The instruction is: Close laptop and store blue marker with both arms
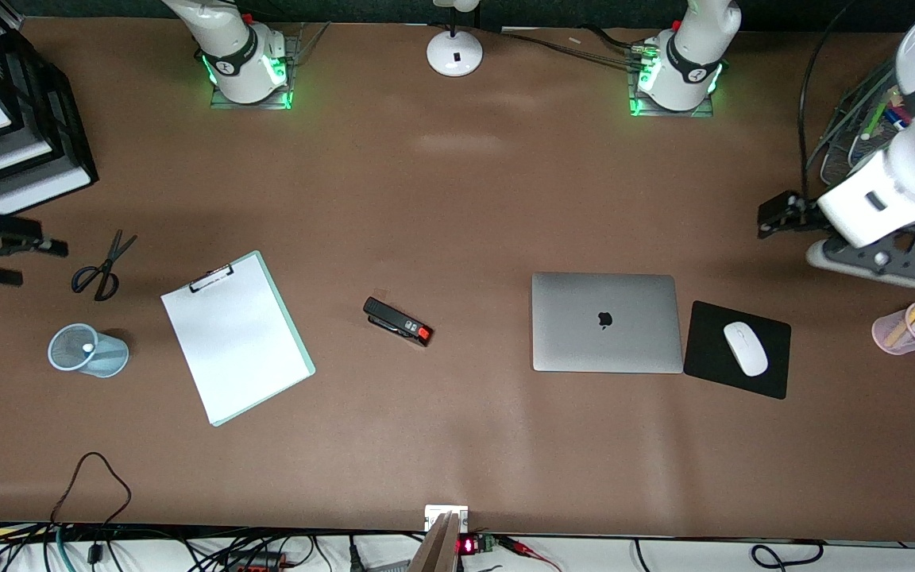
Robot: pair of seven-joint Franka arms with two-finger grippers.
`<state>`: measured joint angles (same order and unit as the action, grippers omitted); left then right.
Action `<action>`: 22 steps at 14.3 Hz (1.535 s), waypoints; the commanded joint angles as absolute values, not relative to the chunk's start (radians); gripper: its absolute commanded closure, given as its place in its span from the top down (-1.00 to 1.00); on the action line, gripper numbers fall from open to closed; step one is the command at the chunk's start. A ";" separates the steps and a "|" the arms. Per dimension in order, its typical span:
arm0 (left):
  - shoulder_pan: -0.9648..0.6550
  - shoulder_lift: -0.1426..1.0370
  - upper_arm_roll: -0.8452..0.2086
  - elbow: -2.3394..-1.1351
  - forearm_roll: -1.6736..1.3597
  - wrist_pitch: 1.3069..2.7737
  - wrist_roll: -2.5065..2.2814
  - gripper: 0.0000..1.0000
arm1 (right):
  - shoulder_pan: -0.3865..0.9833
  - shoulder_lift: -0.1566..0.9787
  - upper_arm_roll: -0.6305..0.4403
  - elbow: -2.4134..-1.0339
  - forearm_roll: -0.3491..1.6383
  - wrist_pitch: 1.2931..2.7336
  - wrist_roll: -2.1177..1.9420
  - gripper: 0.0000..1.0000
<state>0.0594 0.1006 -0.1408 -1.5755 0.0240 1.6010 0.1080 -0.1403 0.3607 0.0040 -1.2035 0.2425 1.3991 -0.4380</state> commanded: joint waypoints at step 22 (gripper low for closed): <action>0.005 -0.034 -0.054 -1.718 0.003 1.713 0.101 1.00 | 0.040 -0.141 -0.002 -1.726 -0.005 1.654 0.025 1.00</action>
<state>0.0103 -0.0446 -0.0566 -1.7467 0.0216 1.7367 0.0876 0.0450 -0.1437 -0.0001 -1.7339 -0.0097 1.6389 0.0327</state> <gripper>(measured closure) 0.000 0.000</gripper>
